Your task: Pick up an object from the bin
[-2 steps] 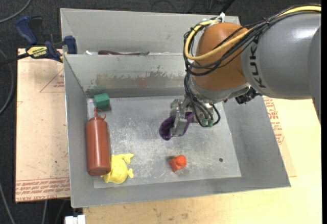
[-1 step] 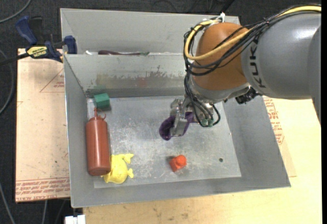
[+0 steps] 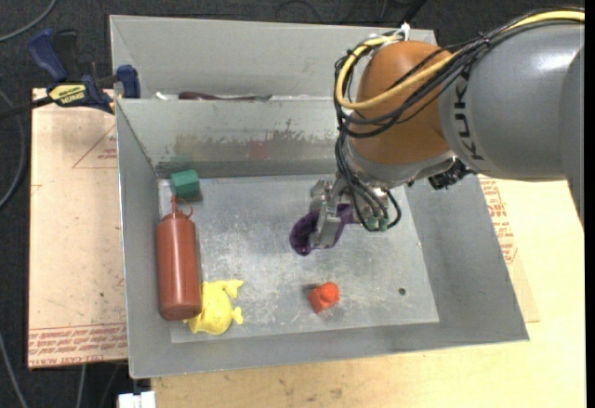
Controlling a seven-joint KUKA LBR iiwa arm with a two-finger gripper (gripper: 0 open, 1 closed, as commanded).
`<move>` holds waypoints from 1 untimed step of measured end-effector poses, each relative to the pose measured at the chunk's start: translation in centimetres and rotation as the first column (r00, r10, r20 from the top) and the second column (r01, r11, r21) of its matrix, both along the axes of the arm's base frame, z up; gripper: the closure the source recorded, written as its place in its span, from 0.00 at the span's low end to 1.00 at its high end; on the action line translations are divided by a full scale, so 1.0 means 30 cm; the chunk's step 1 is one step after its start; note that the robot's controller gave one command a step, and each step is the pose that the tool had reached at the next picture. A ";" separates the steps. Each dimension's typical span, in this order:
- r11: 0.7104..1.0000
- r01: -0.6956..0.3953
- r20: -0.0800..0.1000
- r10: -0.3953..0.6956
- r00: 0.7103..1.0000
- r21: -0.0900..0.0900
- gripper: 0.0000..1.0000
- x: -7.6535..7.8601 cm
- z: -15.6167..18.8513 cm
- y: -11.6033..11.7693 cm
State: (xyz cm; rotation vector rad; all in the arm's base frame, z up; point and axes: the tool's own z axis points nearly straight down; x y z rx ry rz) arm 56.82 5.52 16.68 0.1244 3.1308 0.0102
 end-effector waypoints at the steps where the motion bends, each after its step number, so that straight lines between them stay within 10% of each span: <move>1: 1.000 0.000 0.000 0.000 1.000 0.000 1.00 0.000 0.000 0.000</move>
Offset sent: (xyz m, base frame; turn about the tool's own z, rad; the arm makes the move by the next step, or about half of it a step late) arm 0.0000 0.0000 0.0000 0.0000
